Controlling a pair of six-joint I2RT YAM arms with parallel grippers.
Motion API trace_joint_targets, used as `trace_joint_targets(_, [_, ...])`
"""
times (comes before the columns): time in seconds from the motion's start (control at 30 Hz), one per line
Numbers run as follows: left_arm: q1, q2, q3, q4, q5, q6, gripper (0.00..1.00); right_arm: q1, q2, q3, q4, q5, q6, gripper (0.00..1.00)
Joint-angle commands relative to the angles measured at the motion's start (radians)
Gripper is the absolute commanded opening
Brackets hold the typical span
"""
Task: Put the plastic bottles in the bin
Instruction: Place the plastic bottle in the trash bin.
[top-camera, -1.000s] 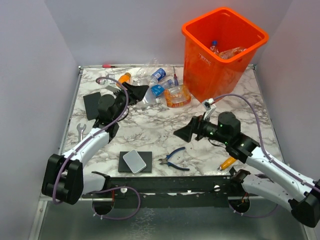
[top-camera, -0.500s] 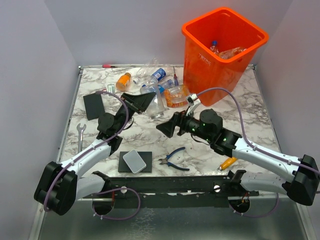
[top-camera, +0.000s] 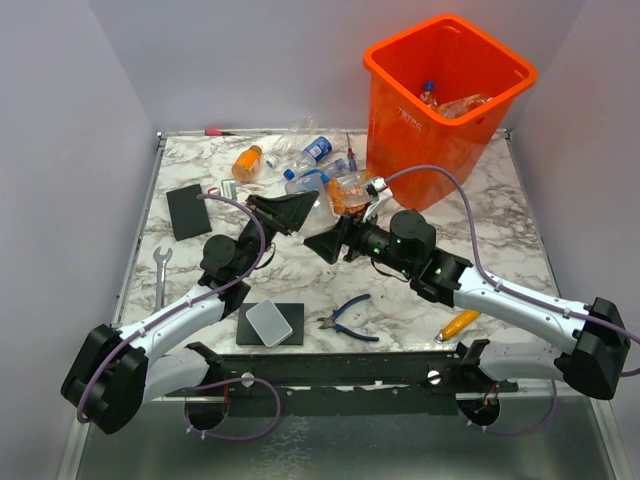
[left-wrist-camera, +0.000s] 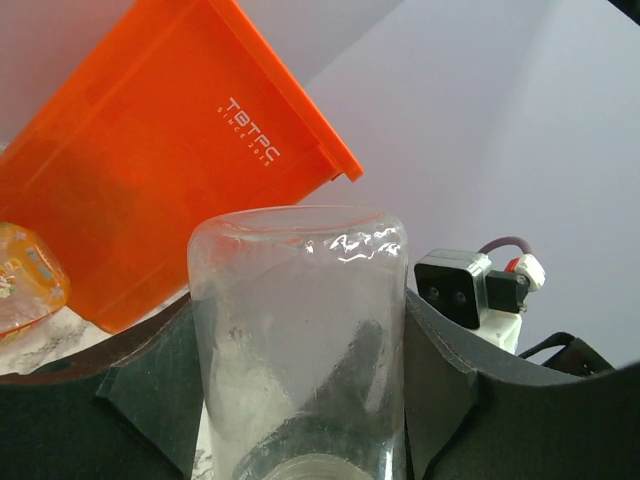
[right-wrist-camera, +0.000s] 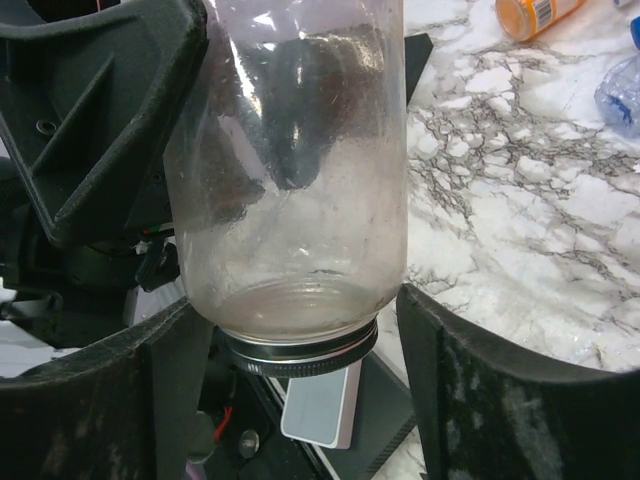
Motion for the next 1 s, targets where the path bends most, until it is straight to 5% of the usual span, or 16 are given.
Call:
trace_joint_targets(0.0, [-0.014, -0.037, -0.021, 0.040, -0.037, 0.013, 0.24, 0.001, 0.001, 0.002, 0.045, 0.027, -0.004, 0.66])
trace_joint_targets(0.2, [-0.022, -0.018, -0.002, 0.039, -0.017, -0.008, 0.24, 0.001, -0.008, -0.012, 0.044, 0.005, -0.018, 0.56])
trace_joint_targets(0.3, [-0.030, -0.013, 0.001, 0.038, -0.011, -0.014, 0.24, 0.002, 0.002, 0.007, 0.016, -0.024, -0.033, 0.71])
trace_joint_targets(0.37, [-0.035, -0.013, 0.003, 0.037, -0.005, -0.016, 0.24, 0.001, 0.001, 0.015, -0.001, -0.019, -0.038, 0.72])
trace_joint_targets(0.67, [-0.053, -0.021, 0.002, 0.024, 0.009, -0.011, 0.27, 0.002, -0.019, 0.009, -0.004, 0.001, -0.044, 0.22])
trace_joint_targets(0.77, [-0.054, -0.024, 0.003, 0.007, 0.020, -0.015, 0.54, 0.001, -0.025, 0.007, -0.011, 0.009, -0.047, 0.01])
trace_joint_targets(0.9, [-0.054, -0.044, -0.007, -0.012, 0.020, -0.002, 0.96, 0.001, -0.042, 0.010, -0.032, 0.016, -0.055, 0.00])
trace_joint_targets(0.97, [-0.056, -0.071, -0.016, -0.021, 0.005, 0.023, 0.99, 0.001, -0.059, 0.017, -0.055, 0.048, -0.065, 0.00])
